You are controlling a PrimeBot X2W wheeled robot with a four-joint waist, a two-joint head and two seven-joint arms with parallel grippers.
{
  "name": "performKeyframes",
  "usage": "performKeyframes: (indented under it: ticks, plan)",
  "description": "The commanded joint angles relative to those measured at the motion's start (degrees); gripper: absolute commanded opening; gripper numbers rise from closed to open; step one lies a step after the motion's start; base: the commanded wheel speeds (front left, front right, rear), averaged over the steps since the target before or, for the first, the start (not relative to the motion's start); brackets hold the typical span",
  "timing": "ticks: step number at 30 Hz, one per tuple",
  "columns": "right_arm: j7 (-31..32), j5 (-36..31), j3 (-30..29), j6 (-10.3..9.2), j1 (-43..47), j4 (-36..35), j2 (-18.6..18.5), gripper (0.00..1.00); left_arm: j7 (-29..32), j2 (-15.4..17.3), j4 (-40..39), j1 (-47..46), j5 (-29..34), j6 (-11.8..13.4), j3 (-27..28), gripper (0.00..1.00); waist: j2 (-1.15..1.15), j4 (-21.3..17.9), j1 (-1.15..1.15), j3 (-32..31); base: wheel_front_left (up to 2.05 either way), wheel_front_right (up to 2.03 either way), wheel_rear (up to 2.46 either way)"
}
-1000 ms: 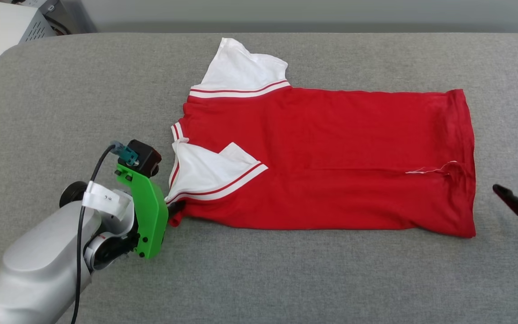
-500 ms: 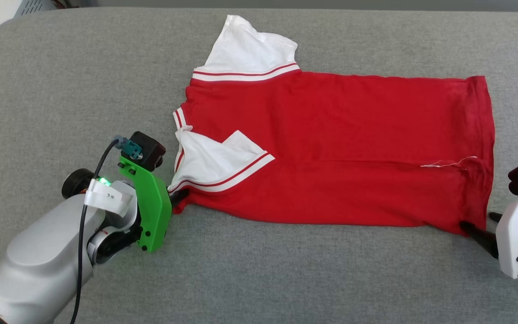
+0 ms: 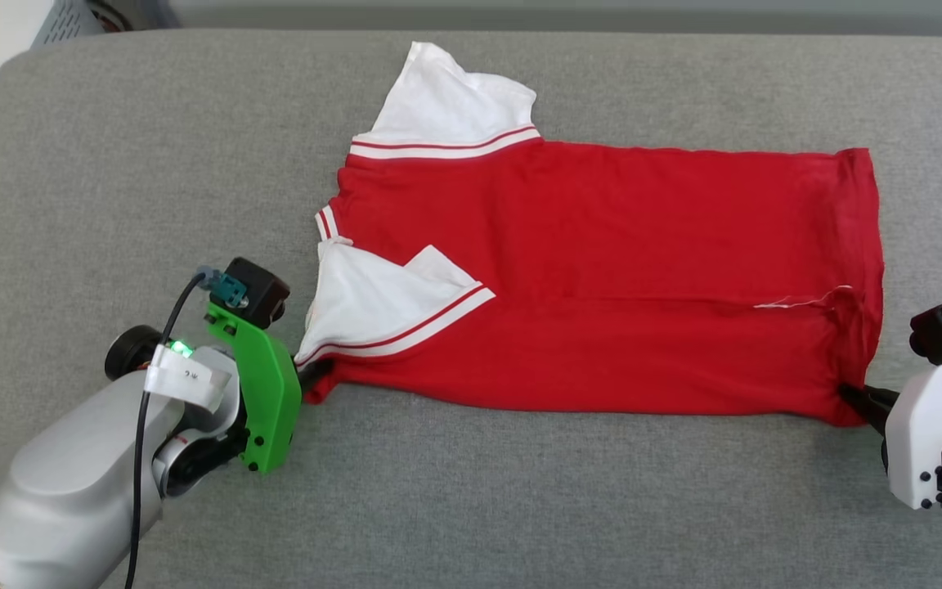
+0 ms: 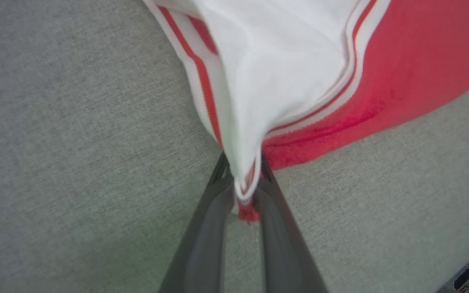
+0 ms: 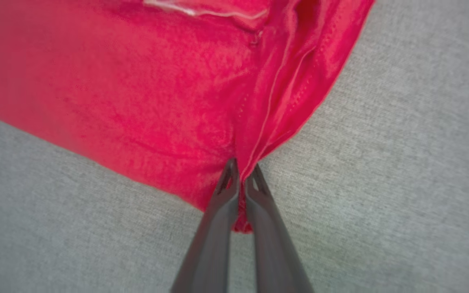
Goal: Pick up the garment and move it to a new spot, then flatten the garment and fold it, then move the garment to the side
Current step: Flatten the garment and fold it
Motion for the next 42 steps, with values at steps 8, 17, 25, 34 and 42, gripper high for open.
performKeyframes:
  ticks: [8,17,25,34,42]
  plan:
    - [-1.9,1.6,-2.3,0.02,4.8,-5.7,-2.9,0.0,0.1,3.6,-3.2,4.1,-1.8,0.3,-1.1,0.0,0.0,-0.8,0.0,-6.0,0.0,0.0,0.0]
    - [-0.2,2.1,-10.2,0.02,16.6,-12.2,-3.7,0.0,0.7,8.4,-13.1,11.0,-3.4,4.8,-2.3,0.0,0.0,-0.8,0.0,-8.7,0.0,0.0,0.0]
    - [2.4,1.8,-14.9,0.02,20.7,-14.7,-2.6,0.0,0.7,10.0,-18.0,14.1,-4.0,7.5,-2.9,0.0,0.0,-1.2,0.0,-7.3,0.0,0.0,0.0]
    - [2.0,0.0,-14.4,0.02,18.5,-9.6,1.9,0.0,-0.9,7.8,-14.6,13.9,-3.4,8.1,-2.8,0.0,0.0,-1.4,0.0,-4.1,0.0,0.0,0.0]
    - [-2.2,-0.8,-12.2,0.02,17.0,-4.0,4.1,1.0,-2.0,5.8,-9.7,14.3,-3.4,7.3,-3.3,1.0,0.0,-1.1,0.0,-4.8,0.0,0.0,0.0]
